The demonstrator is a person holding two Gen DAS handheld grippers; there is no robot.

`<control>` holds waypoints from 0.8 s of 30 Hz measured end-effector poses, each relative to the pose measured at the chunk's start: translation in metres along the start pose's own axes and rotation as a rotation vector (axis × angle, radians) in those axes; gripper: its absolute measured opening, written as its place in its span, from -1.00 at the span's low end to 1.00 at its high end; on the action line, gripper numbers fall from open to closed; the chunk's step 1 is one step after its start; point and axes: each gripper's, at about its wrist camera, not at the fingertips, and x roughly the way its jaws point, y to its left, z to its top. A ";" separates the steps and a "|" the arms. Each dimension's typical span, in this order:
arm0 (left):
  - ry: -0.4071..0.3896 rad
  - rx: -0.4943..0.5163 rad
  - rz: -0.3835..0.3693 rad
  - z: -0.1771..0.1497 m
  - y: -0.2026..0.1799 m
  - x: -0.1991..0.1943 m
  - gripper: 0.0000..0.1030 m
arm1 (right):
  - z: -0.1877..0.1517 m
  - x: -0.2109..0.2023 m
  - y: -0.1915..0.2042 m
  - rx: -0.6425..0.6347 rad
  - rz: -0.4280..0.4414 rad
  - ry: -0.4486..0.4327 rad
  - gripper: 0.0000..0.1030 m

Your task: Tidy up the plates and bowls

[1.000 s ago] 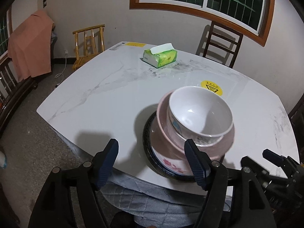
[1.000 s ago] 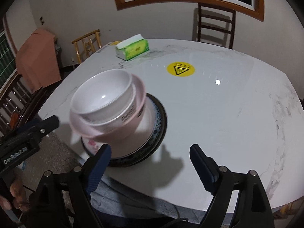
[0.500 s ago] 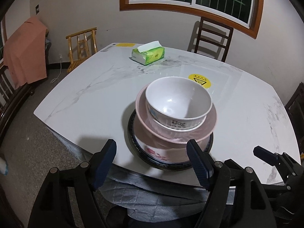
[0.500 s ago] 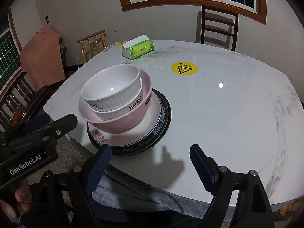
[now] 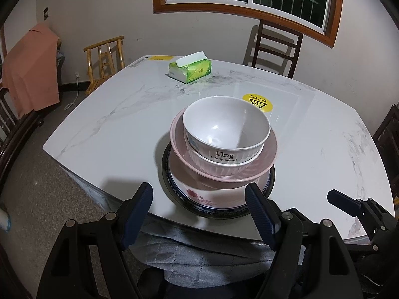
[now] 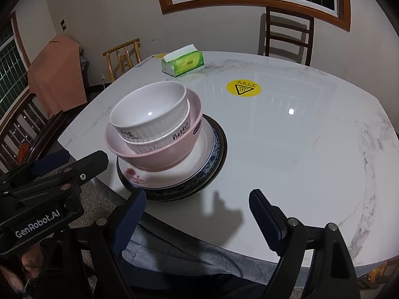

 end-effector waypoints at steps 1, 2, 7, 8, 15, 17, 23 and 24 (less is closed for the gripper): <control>0.001 0.002 -0.002 0.000 0.000 0.000 0.43 | 0.000 0.000 0.000 0.001 0.002 0.002 0.69; 0.001 0.002 -0.002 0.000 0.000 0.000 0.43 | 0.000 0.000 0.000 0.001 0.001 0.003 0.69; 0.007 0.003 -0.003 -0.003 -0.001 0.000 0.43 | 0.001 0.001 0.000 -0.004 0.000 0.003 0.69; 0.008 0.004 -0.002 -0.002 0.000 0.001 0.43 | 0.001 0.001 0.000 -0.003 0.000 0.003 0.69; 0.010 0.003 -0.005 -0.002 0.000 0.001 0.43 | 0.001 0.001 0.000 0.002 -0.002 0.008 0.69; 0.012 0.004 -0.005 -0.002 0.000 0.001 0.43 | 0.001 0.001 0.000 0.004 -0.003 0.008 0.69; 0.013 0.010 -0.013 -0.002 0.000 0.003 0.43 | -0.001 0.001 0.001 -0.002 -0.002 0.010 0.69; 0.009 0.014 -0.014 -0.003 0.000 0.002 0.43 | -0.001 0.001 0.002 -0.003 -0.004 0.010 0.69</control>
